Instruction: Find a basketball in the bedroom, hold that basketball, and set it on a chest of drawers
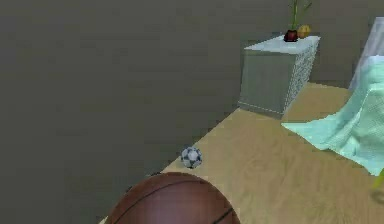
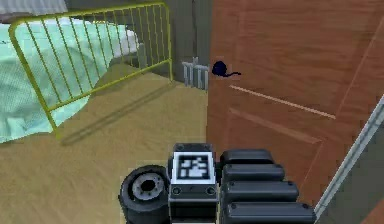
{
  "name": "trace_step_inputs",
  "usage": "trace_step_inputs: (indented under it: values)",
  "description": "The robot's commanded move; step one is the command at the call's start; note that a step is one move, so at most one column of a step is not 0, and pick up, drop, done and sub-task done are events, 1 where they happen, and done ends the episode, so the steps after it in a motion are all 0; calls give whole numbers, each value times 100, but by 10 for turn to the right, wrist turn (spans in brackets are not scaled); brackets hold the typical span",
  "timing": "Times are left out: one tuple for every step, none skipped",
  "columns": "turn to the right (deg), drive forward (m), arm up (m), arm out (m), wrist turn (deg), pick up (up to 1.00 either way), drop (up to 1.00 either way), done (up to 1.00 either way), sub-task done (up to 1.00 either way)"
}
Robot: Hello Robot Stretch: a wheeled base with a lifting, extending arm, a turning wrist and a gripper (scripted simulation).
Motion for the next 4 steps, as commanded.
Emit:
trace_step_inputs:
  values:
    - [450,0,0,0,0,0,0,0,0]
    - [360,0,0,0,0,0,0,0,0]
    - [0,100,0,0,0,0,0,0,0]
    - [90,0,0,0,0,0,0,0,0]
